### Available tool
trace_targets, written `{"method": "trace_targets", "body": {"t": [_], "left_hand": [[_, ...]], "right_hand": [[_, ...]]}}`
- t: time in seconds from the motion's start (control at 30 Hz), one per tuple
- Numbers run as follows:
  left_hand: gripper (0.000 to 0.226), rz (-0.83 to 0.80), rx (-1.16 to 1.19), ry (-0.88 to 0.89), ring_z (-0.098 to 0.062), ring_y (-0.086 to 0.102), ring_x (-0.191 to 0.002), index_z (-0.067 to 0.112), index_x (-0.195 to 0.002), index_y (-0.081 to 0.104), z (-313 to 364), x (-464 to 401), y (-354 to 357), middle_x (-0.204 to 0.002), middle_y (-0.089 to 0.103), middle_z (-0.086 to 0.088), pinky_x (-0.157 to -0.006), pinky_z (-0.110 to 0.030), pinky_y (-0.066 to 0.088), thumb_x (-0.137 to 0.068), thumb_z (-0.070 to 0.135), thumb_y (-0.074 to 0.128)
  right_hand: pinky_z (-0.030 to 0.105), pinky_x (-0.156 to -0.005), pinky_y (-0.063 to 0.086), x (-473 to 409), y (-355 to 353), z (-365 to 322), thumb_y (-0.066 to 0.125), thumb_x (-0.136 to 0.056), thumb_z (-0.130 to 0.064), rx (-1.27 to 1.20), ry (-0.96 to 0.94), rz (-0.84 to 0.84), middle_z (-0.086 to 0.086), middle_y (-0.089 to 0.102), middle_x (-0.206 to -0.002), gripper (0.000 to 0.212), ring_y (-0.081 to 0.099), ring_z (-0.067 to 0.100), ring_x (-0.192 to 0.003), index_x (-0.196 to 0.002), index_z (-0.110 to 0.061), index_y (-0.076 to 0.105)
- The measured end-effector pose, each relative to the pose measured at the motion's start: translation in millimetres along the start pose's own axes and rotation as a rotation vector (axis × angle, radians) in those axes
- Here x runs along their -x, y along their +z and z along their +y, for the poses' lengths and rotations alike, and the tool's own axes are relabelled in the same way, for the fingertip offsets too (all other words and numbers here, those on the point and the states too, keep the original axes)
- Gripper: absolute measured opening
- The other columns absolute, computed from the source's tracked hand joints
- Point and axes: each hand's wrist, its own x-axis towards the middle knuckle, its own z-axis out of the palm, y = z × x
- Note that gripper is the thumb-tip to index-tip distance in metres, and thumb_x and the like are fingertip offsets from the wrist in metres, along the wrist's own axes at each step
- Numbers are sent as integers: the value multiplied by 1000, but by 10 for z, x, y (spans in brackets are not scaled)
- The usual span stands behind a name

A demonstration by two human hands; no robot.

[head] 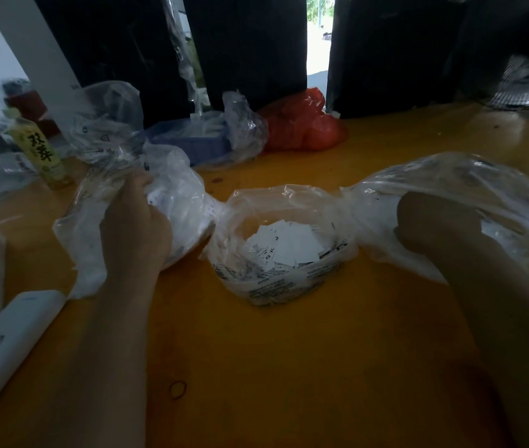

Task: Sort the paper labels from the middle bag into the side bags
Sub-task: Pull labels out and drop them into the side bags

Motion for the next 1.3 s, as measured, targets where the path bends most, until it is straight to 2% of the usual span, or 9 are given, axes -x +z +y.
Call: {"method": "trace_targets", "body": {"t": [0.17,0.3,0.47,0.6,0.7,0.87,0.93,1.07,1.3], "left_hand": [[46,-27,-32,-60,-36,53,-136,18,-147,53,-32,-7,6,-147,59,-14,-110,-49,39,-103,8,45],[48,17,-5,-4,-37,55,-134,12,-144,55,-23,-12,-3,-144,61,-17,-110,-51,40,-98,4,46],[45,298,25,187,-34,57,-129,6,-129,64,101,53,-10,-129,67,-15,-113,-45,36,-90,4,41],[33,289,144,419,-36,62,-114,3,-117,67,282,216,119,-117,70,-16,-103,-42,39,-95,3,42],[29,152,210,512,-34,61,-110,2,-113,69,412,340,235,-111,71,-15,-97,-44,44,-95,-1,47],[30,-34,309,545,-20,57,-112,4,-111,71,518,497,336,-111,72,-9,-101,-41,48,-96,0,45],[32,-76,350,527,-14,56,-107,6,-111,71,536,532,361,-109,72,-6,-98,-29,46,-96,1,44],[32,-197,389,485,-8,58,-106,9,-110,73,560,576,392,-108,73,-1,-96,-12,39,-98,6,43],[31,-346,372,462,-2,55,-107,15,-111,74,539,618,449,-109,71,7,-95,-13,40,-102,7,46]], "right_hand": [[54,-97,48,-251,219,89,48,-103,-11,-210,22,98,24,61,-113,23,59,42,-109,-118,2,59],[41,-73,49,-348,236,107,42,-105,-17,-204,-22,287,8,49,-72,27,55,31,-75,-89,-5,60],[37,-69,49,-236,137,41,34,-109,-30,-202,-25,340,3,43,-60,49,50,26,-62,-62,-19,44],[48,-87,53,-225,59,41,38,-108,-40,-279,-7,237,14,64,-95,35,63,37,-95,-107,-16,64],[45,-93,51,-171,33,11,50,-104,-41,-368,18,144,15,65,-125,43,63,35,-110,-141,-19,51],[39,-86,47,-110,-2,-49,40,-103,-54,-399,-38,111,6,69,-97,39,64,26,-96,-113,-26,65],[44,-93,51,-126,3,-78,46,-103,-44,-642,-46,61,3,69,-90,24,66,23,-93,-92,-28,59],[28,-84,59,-205,87,-111,66,-95,-8,-1389,7,-107,5,68,-95,14,69,11,-75,-108,-13,67],[39,-74,52,-306,174,52,44,-104,-25,-322,-37,422,18,68,-87,34,65,36,-83,-96,-7,72]]}}
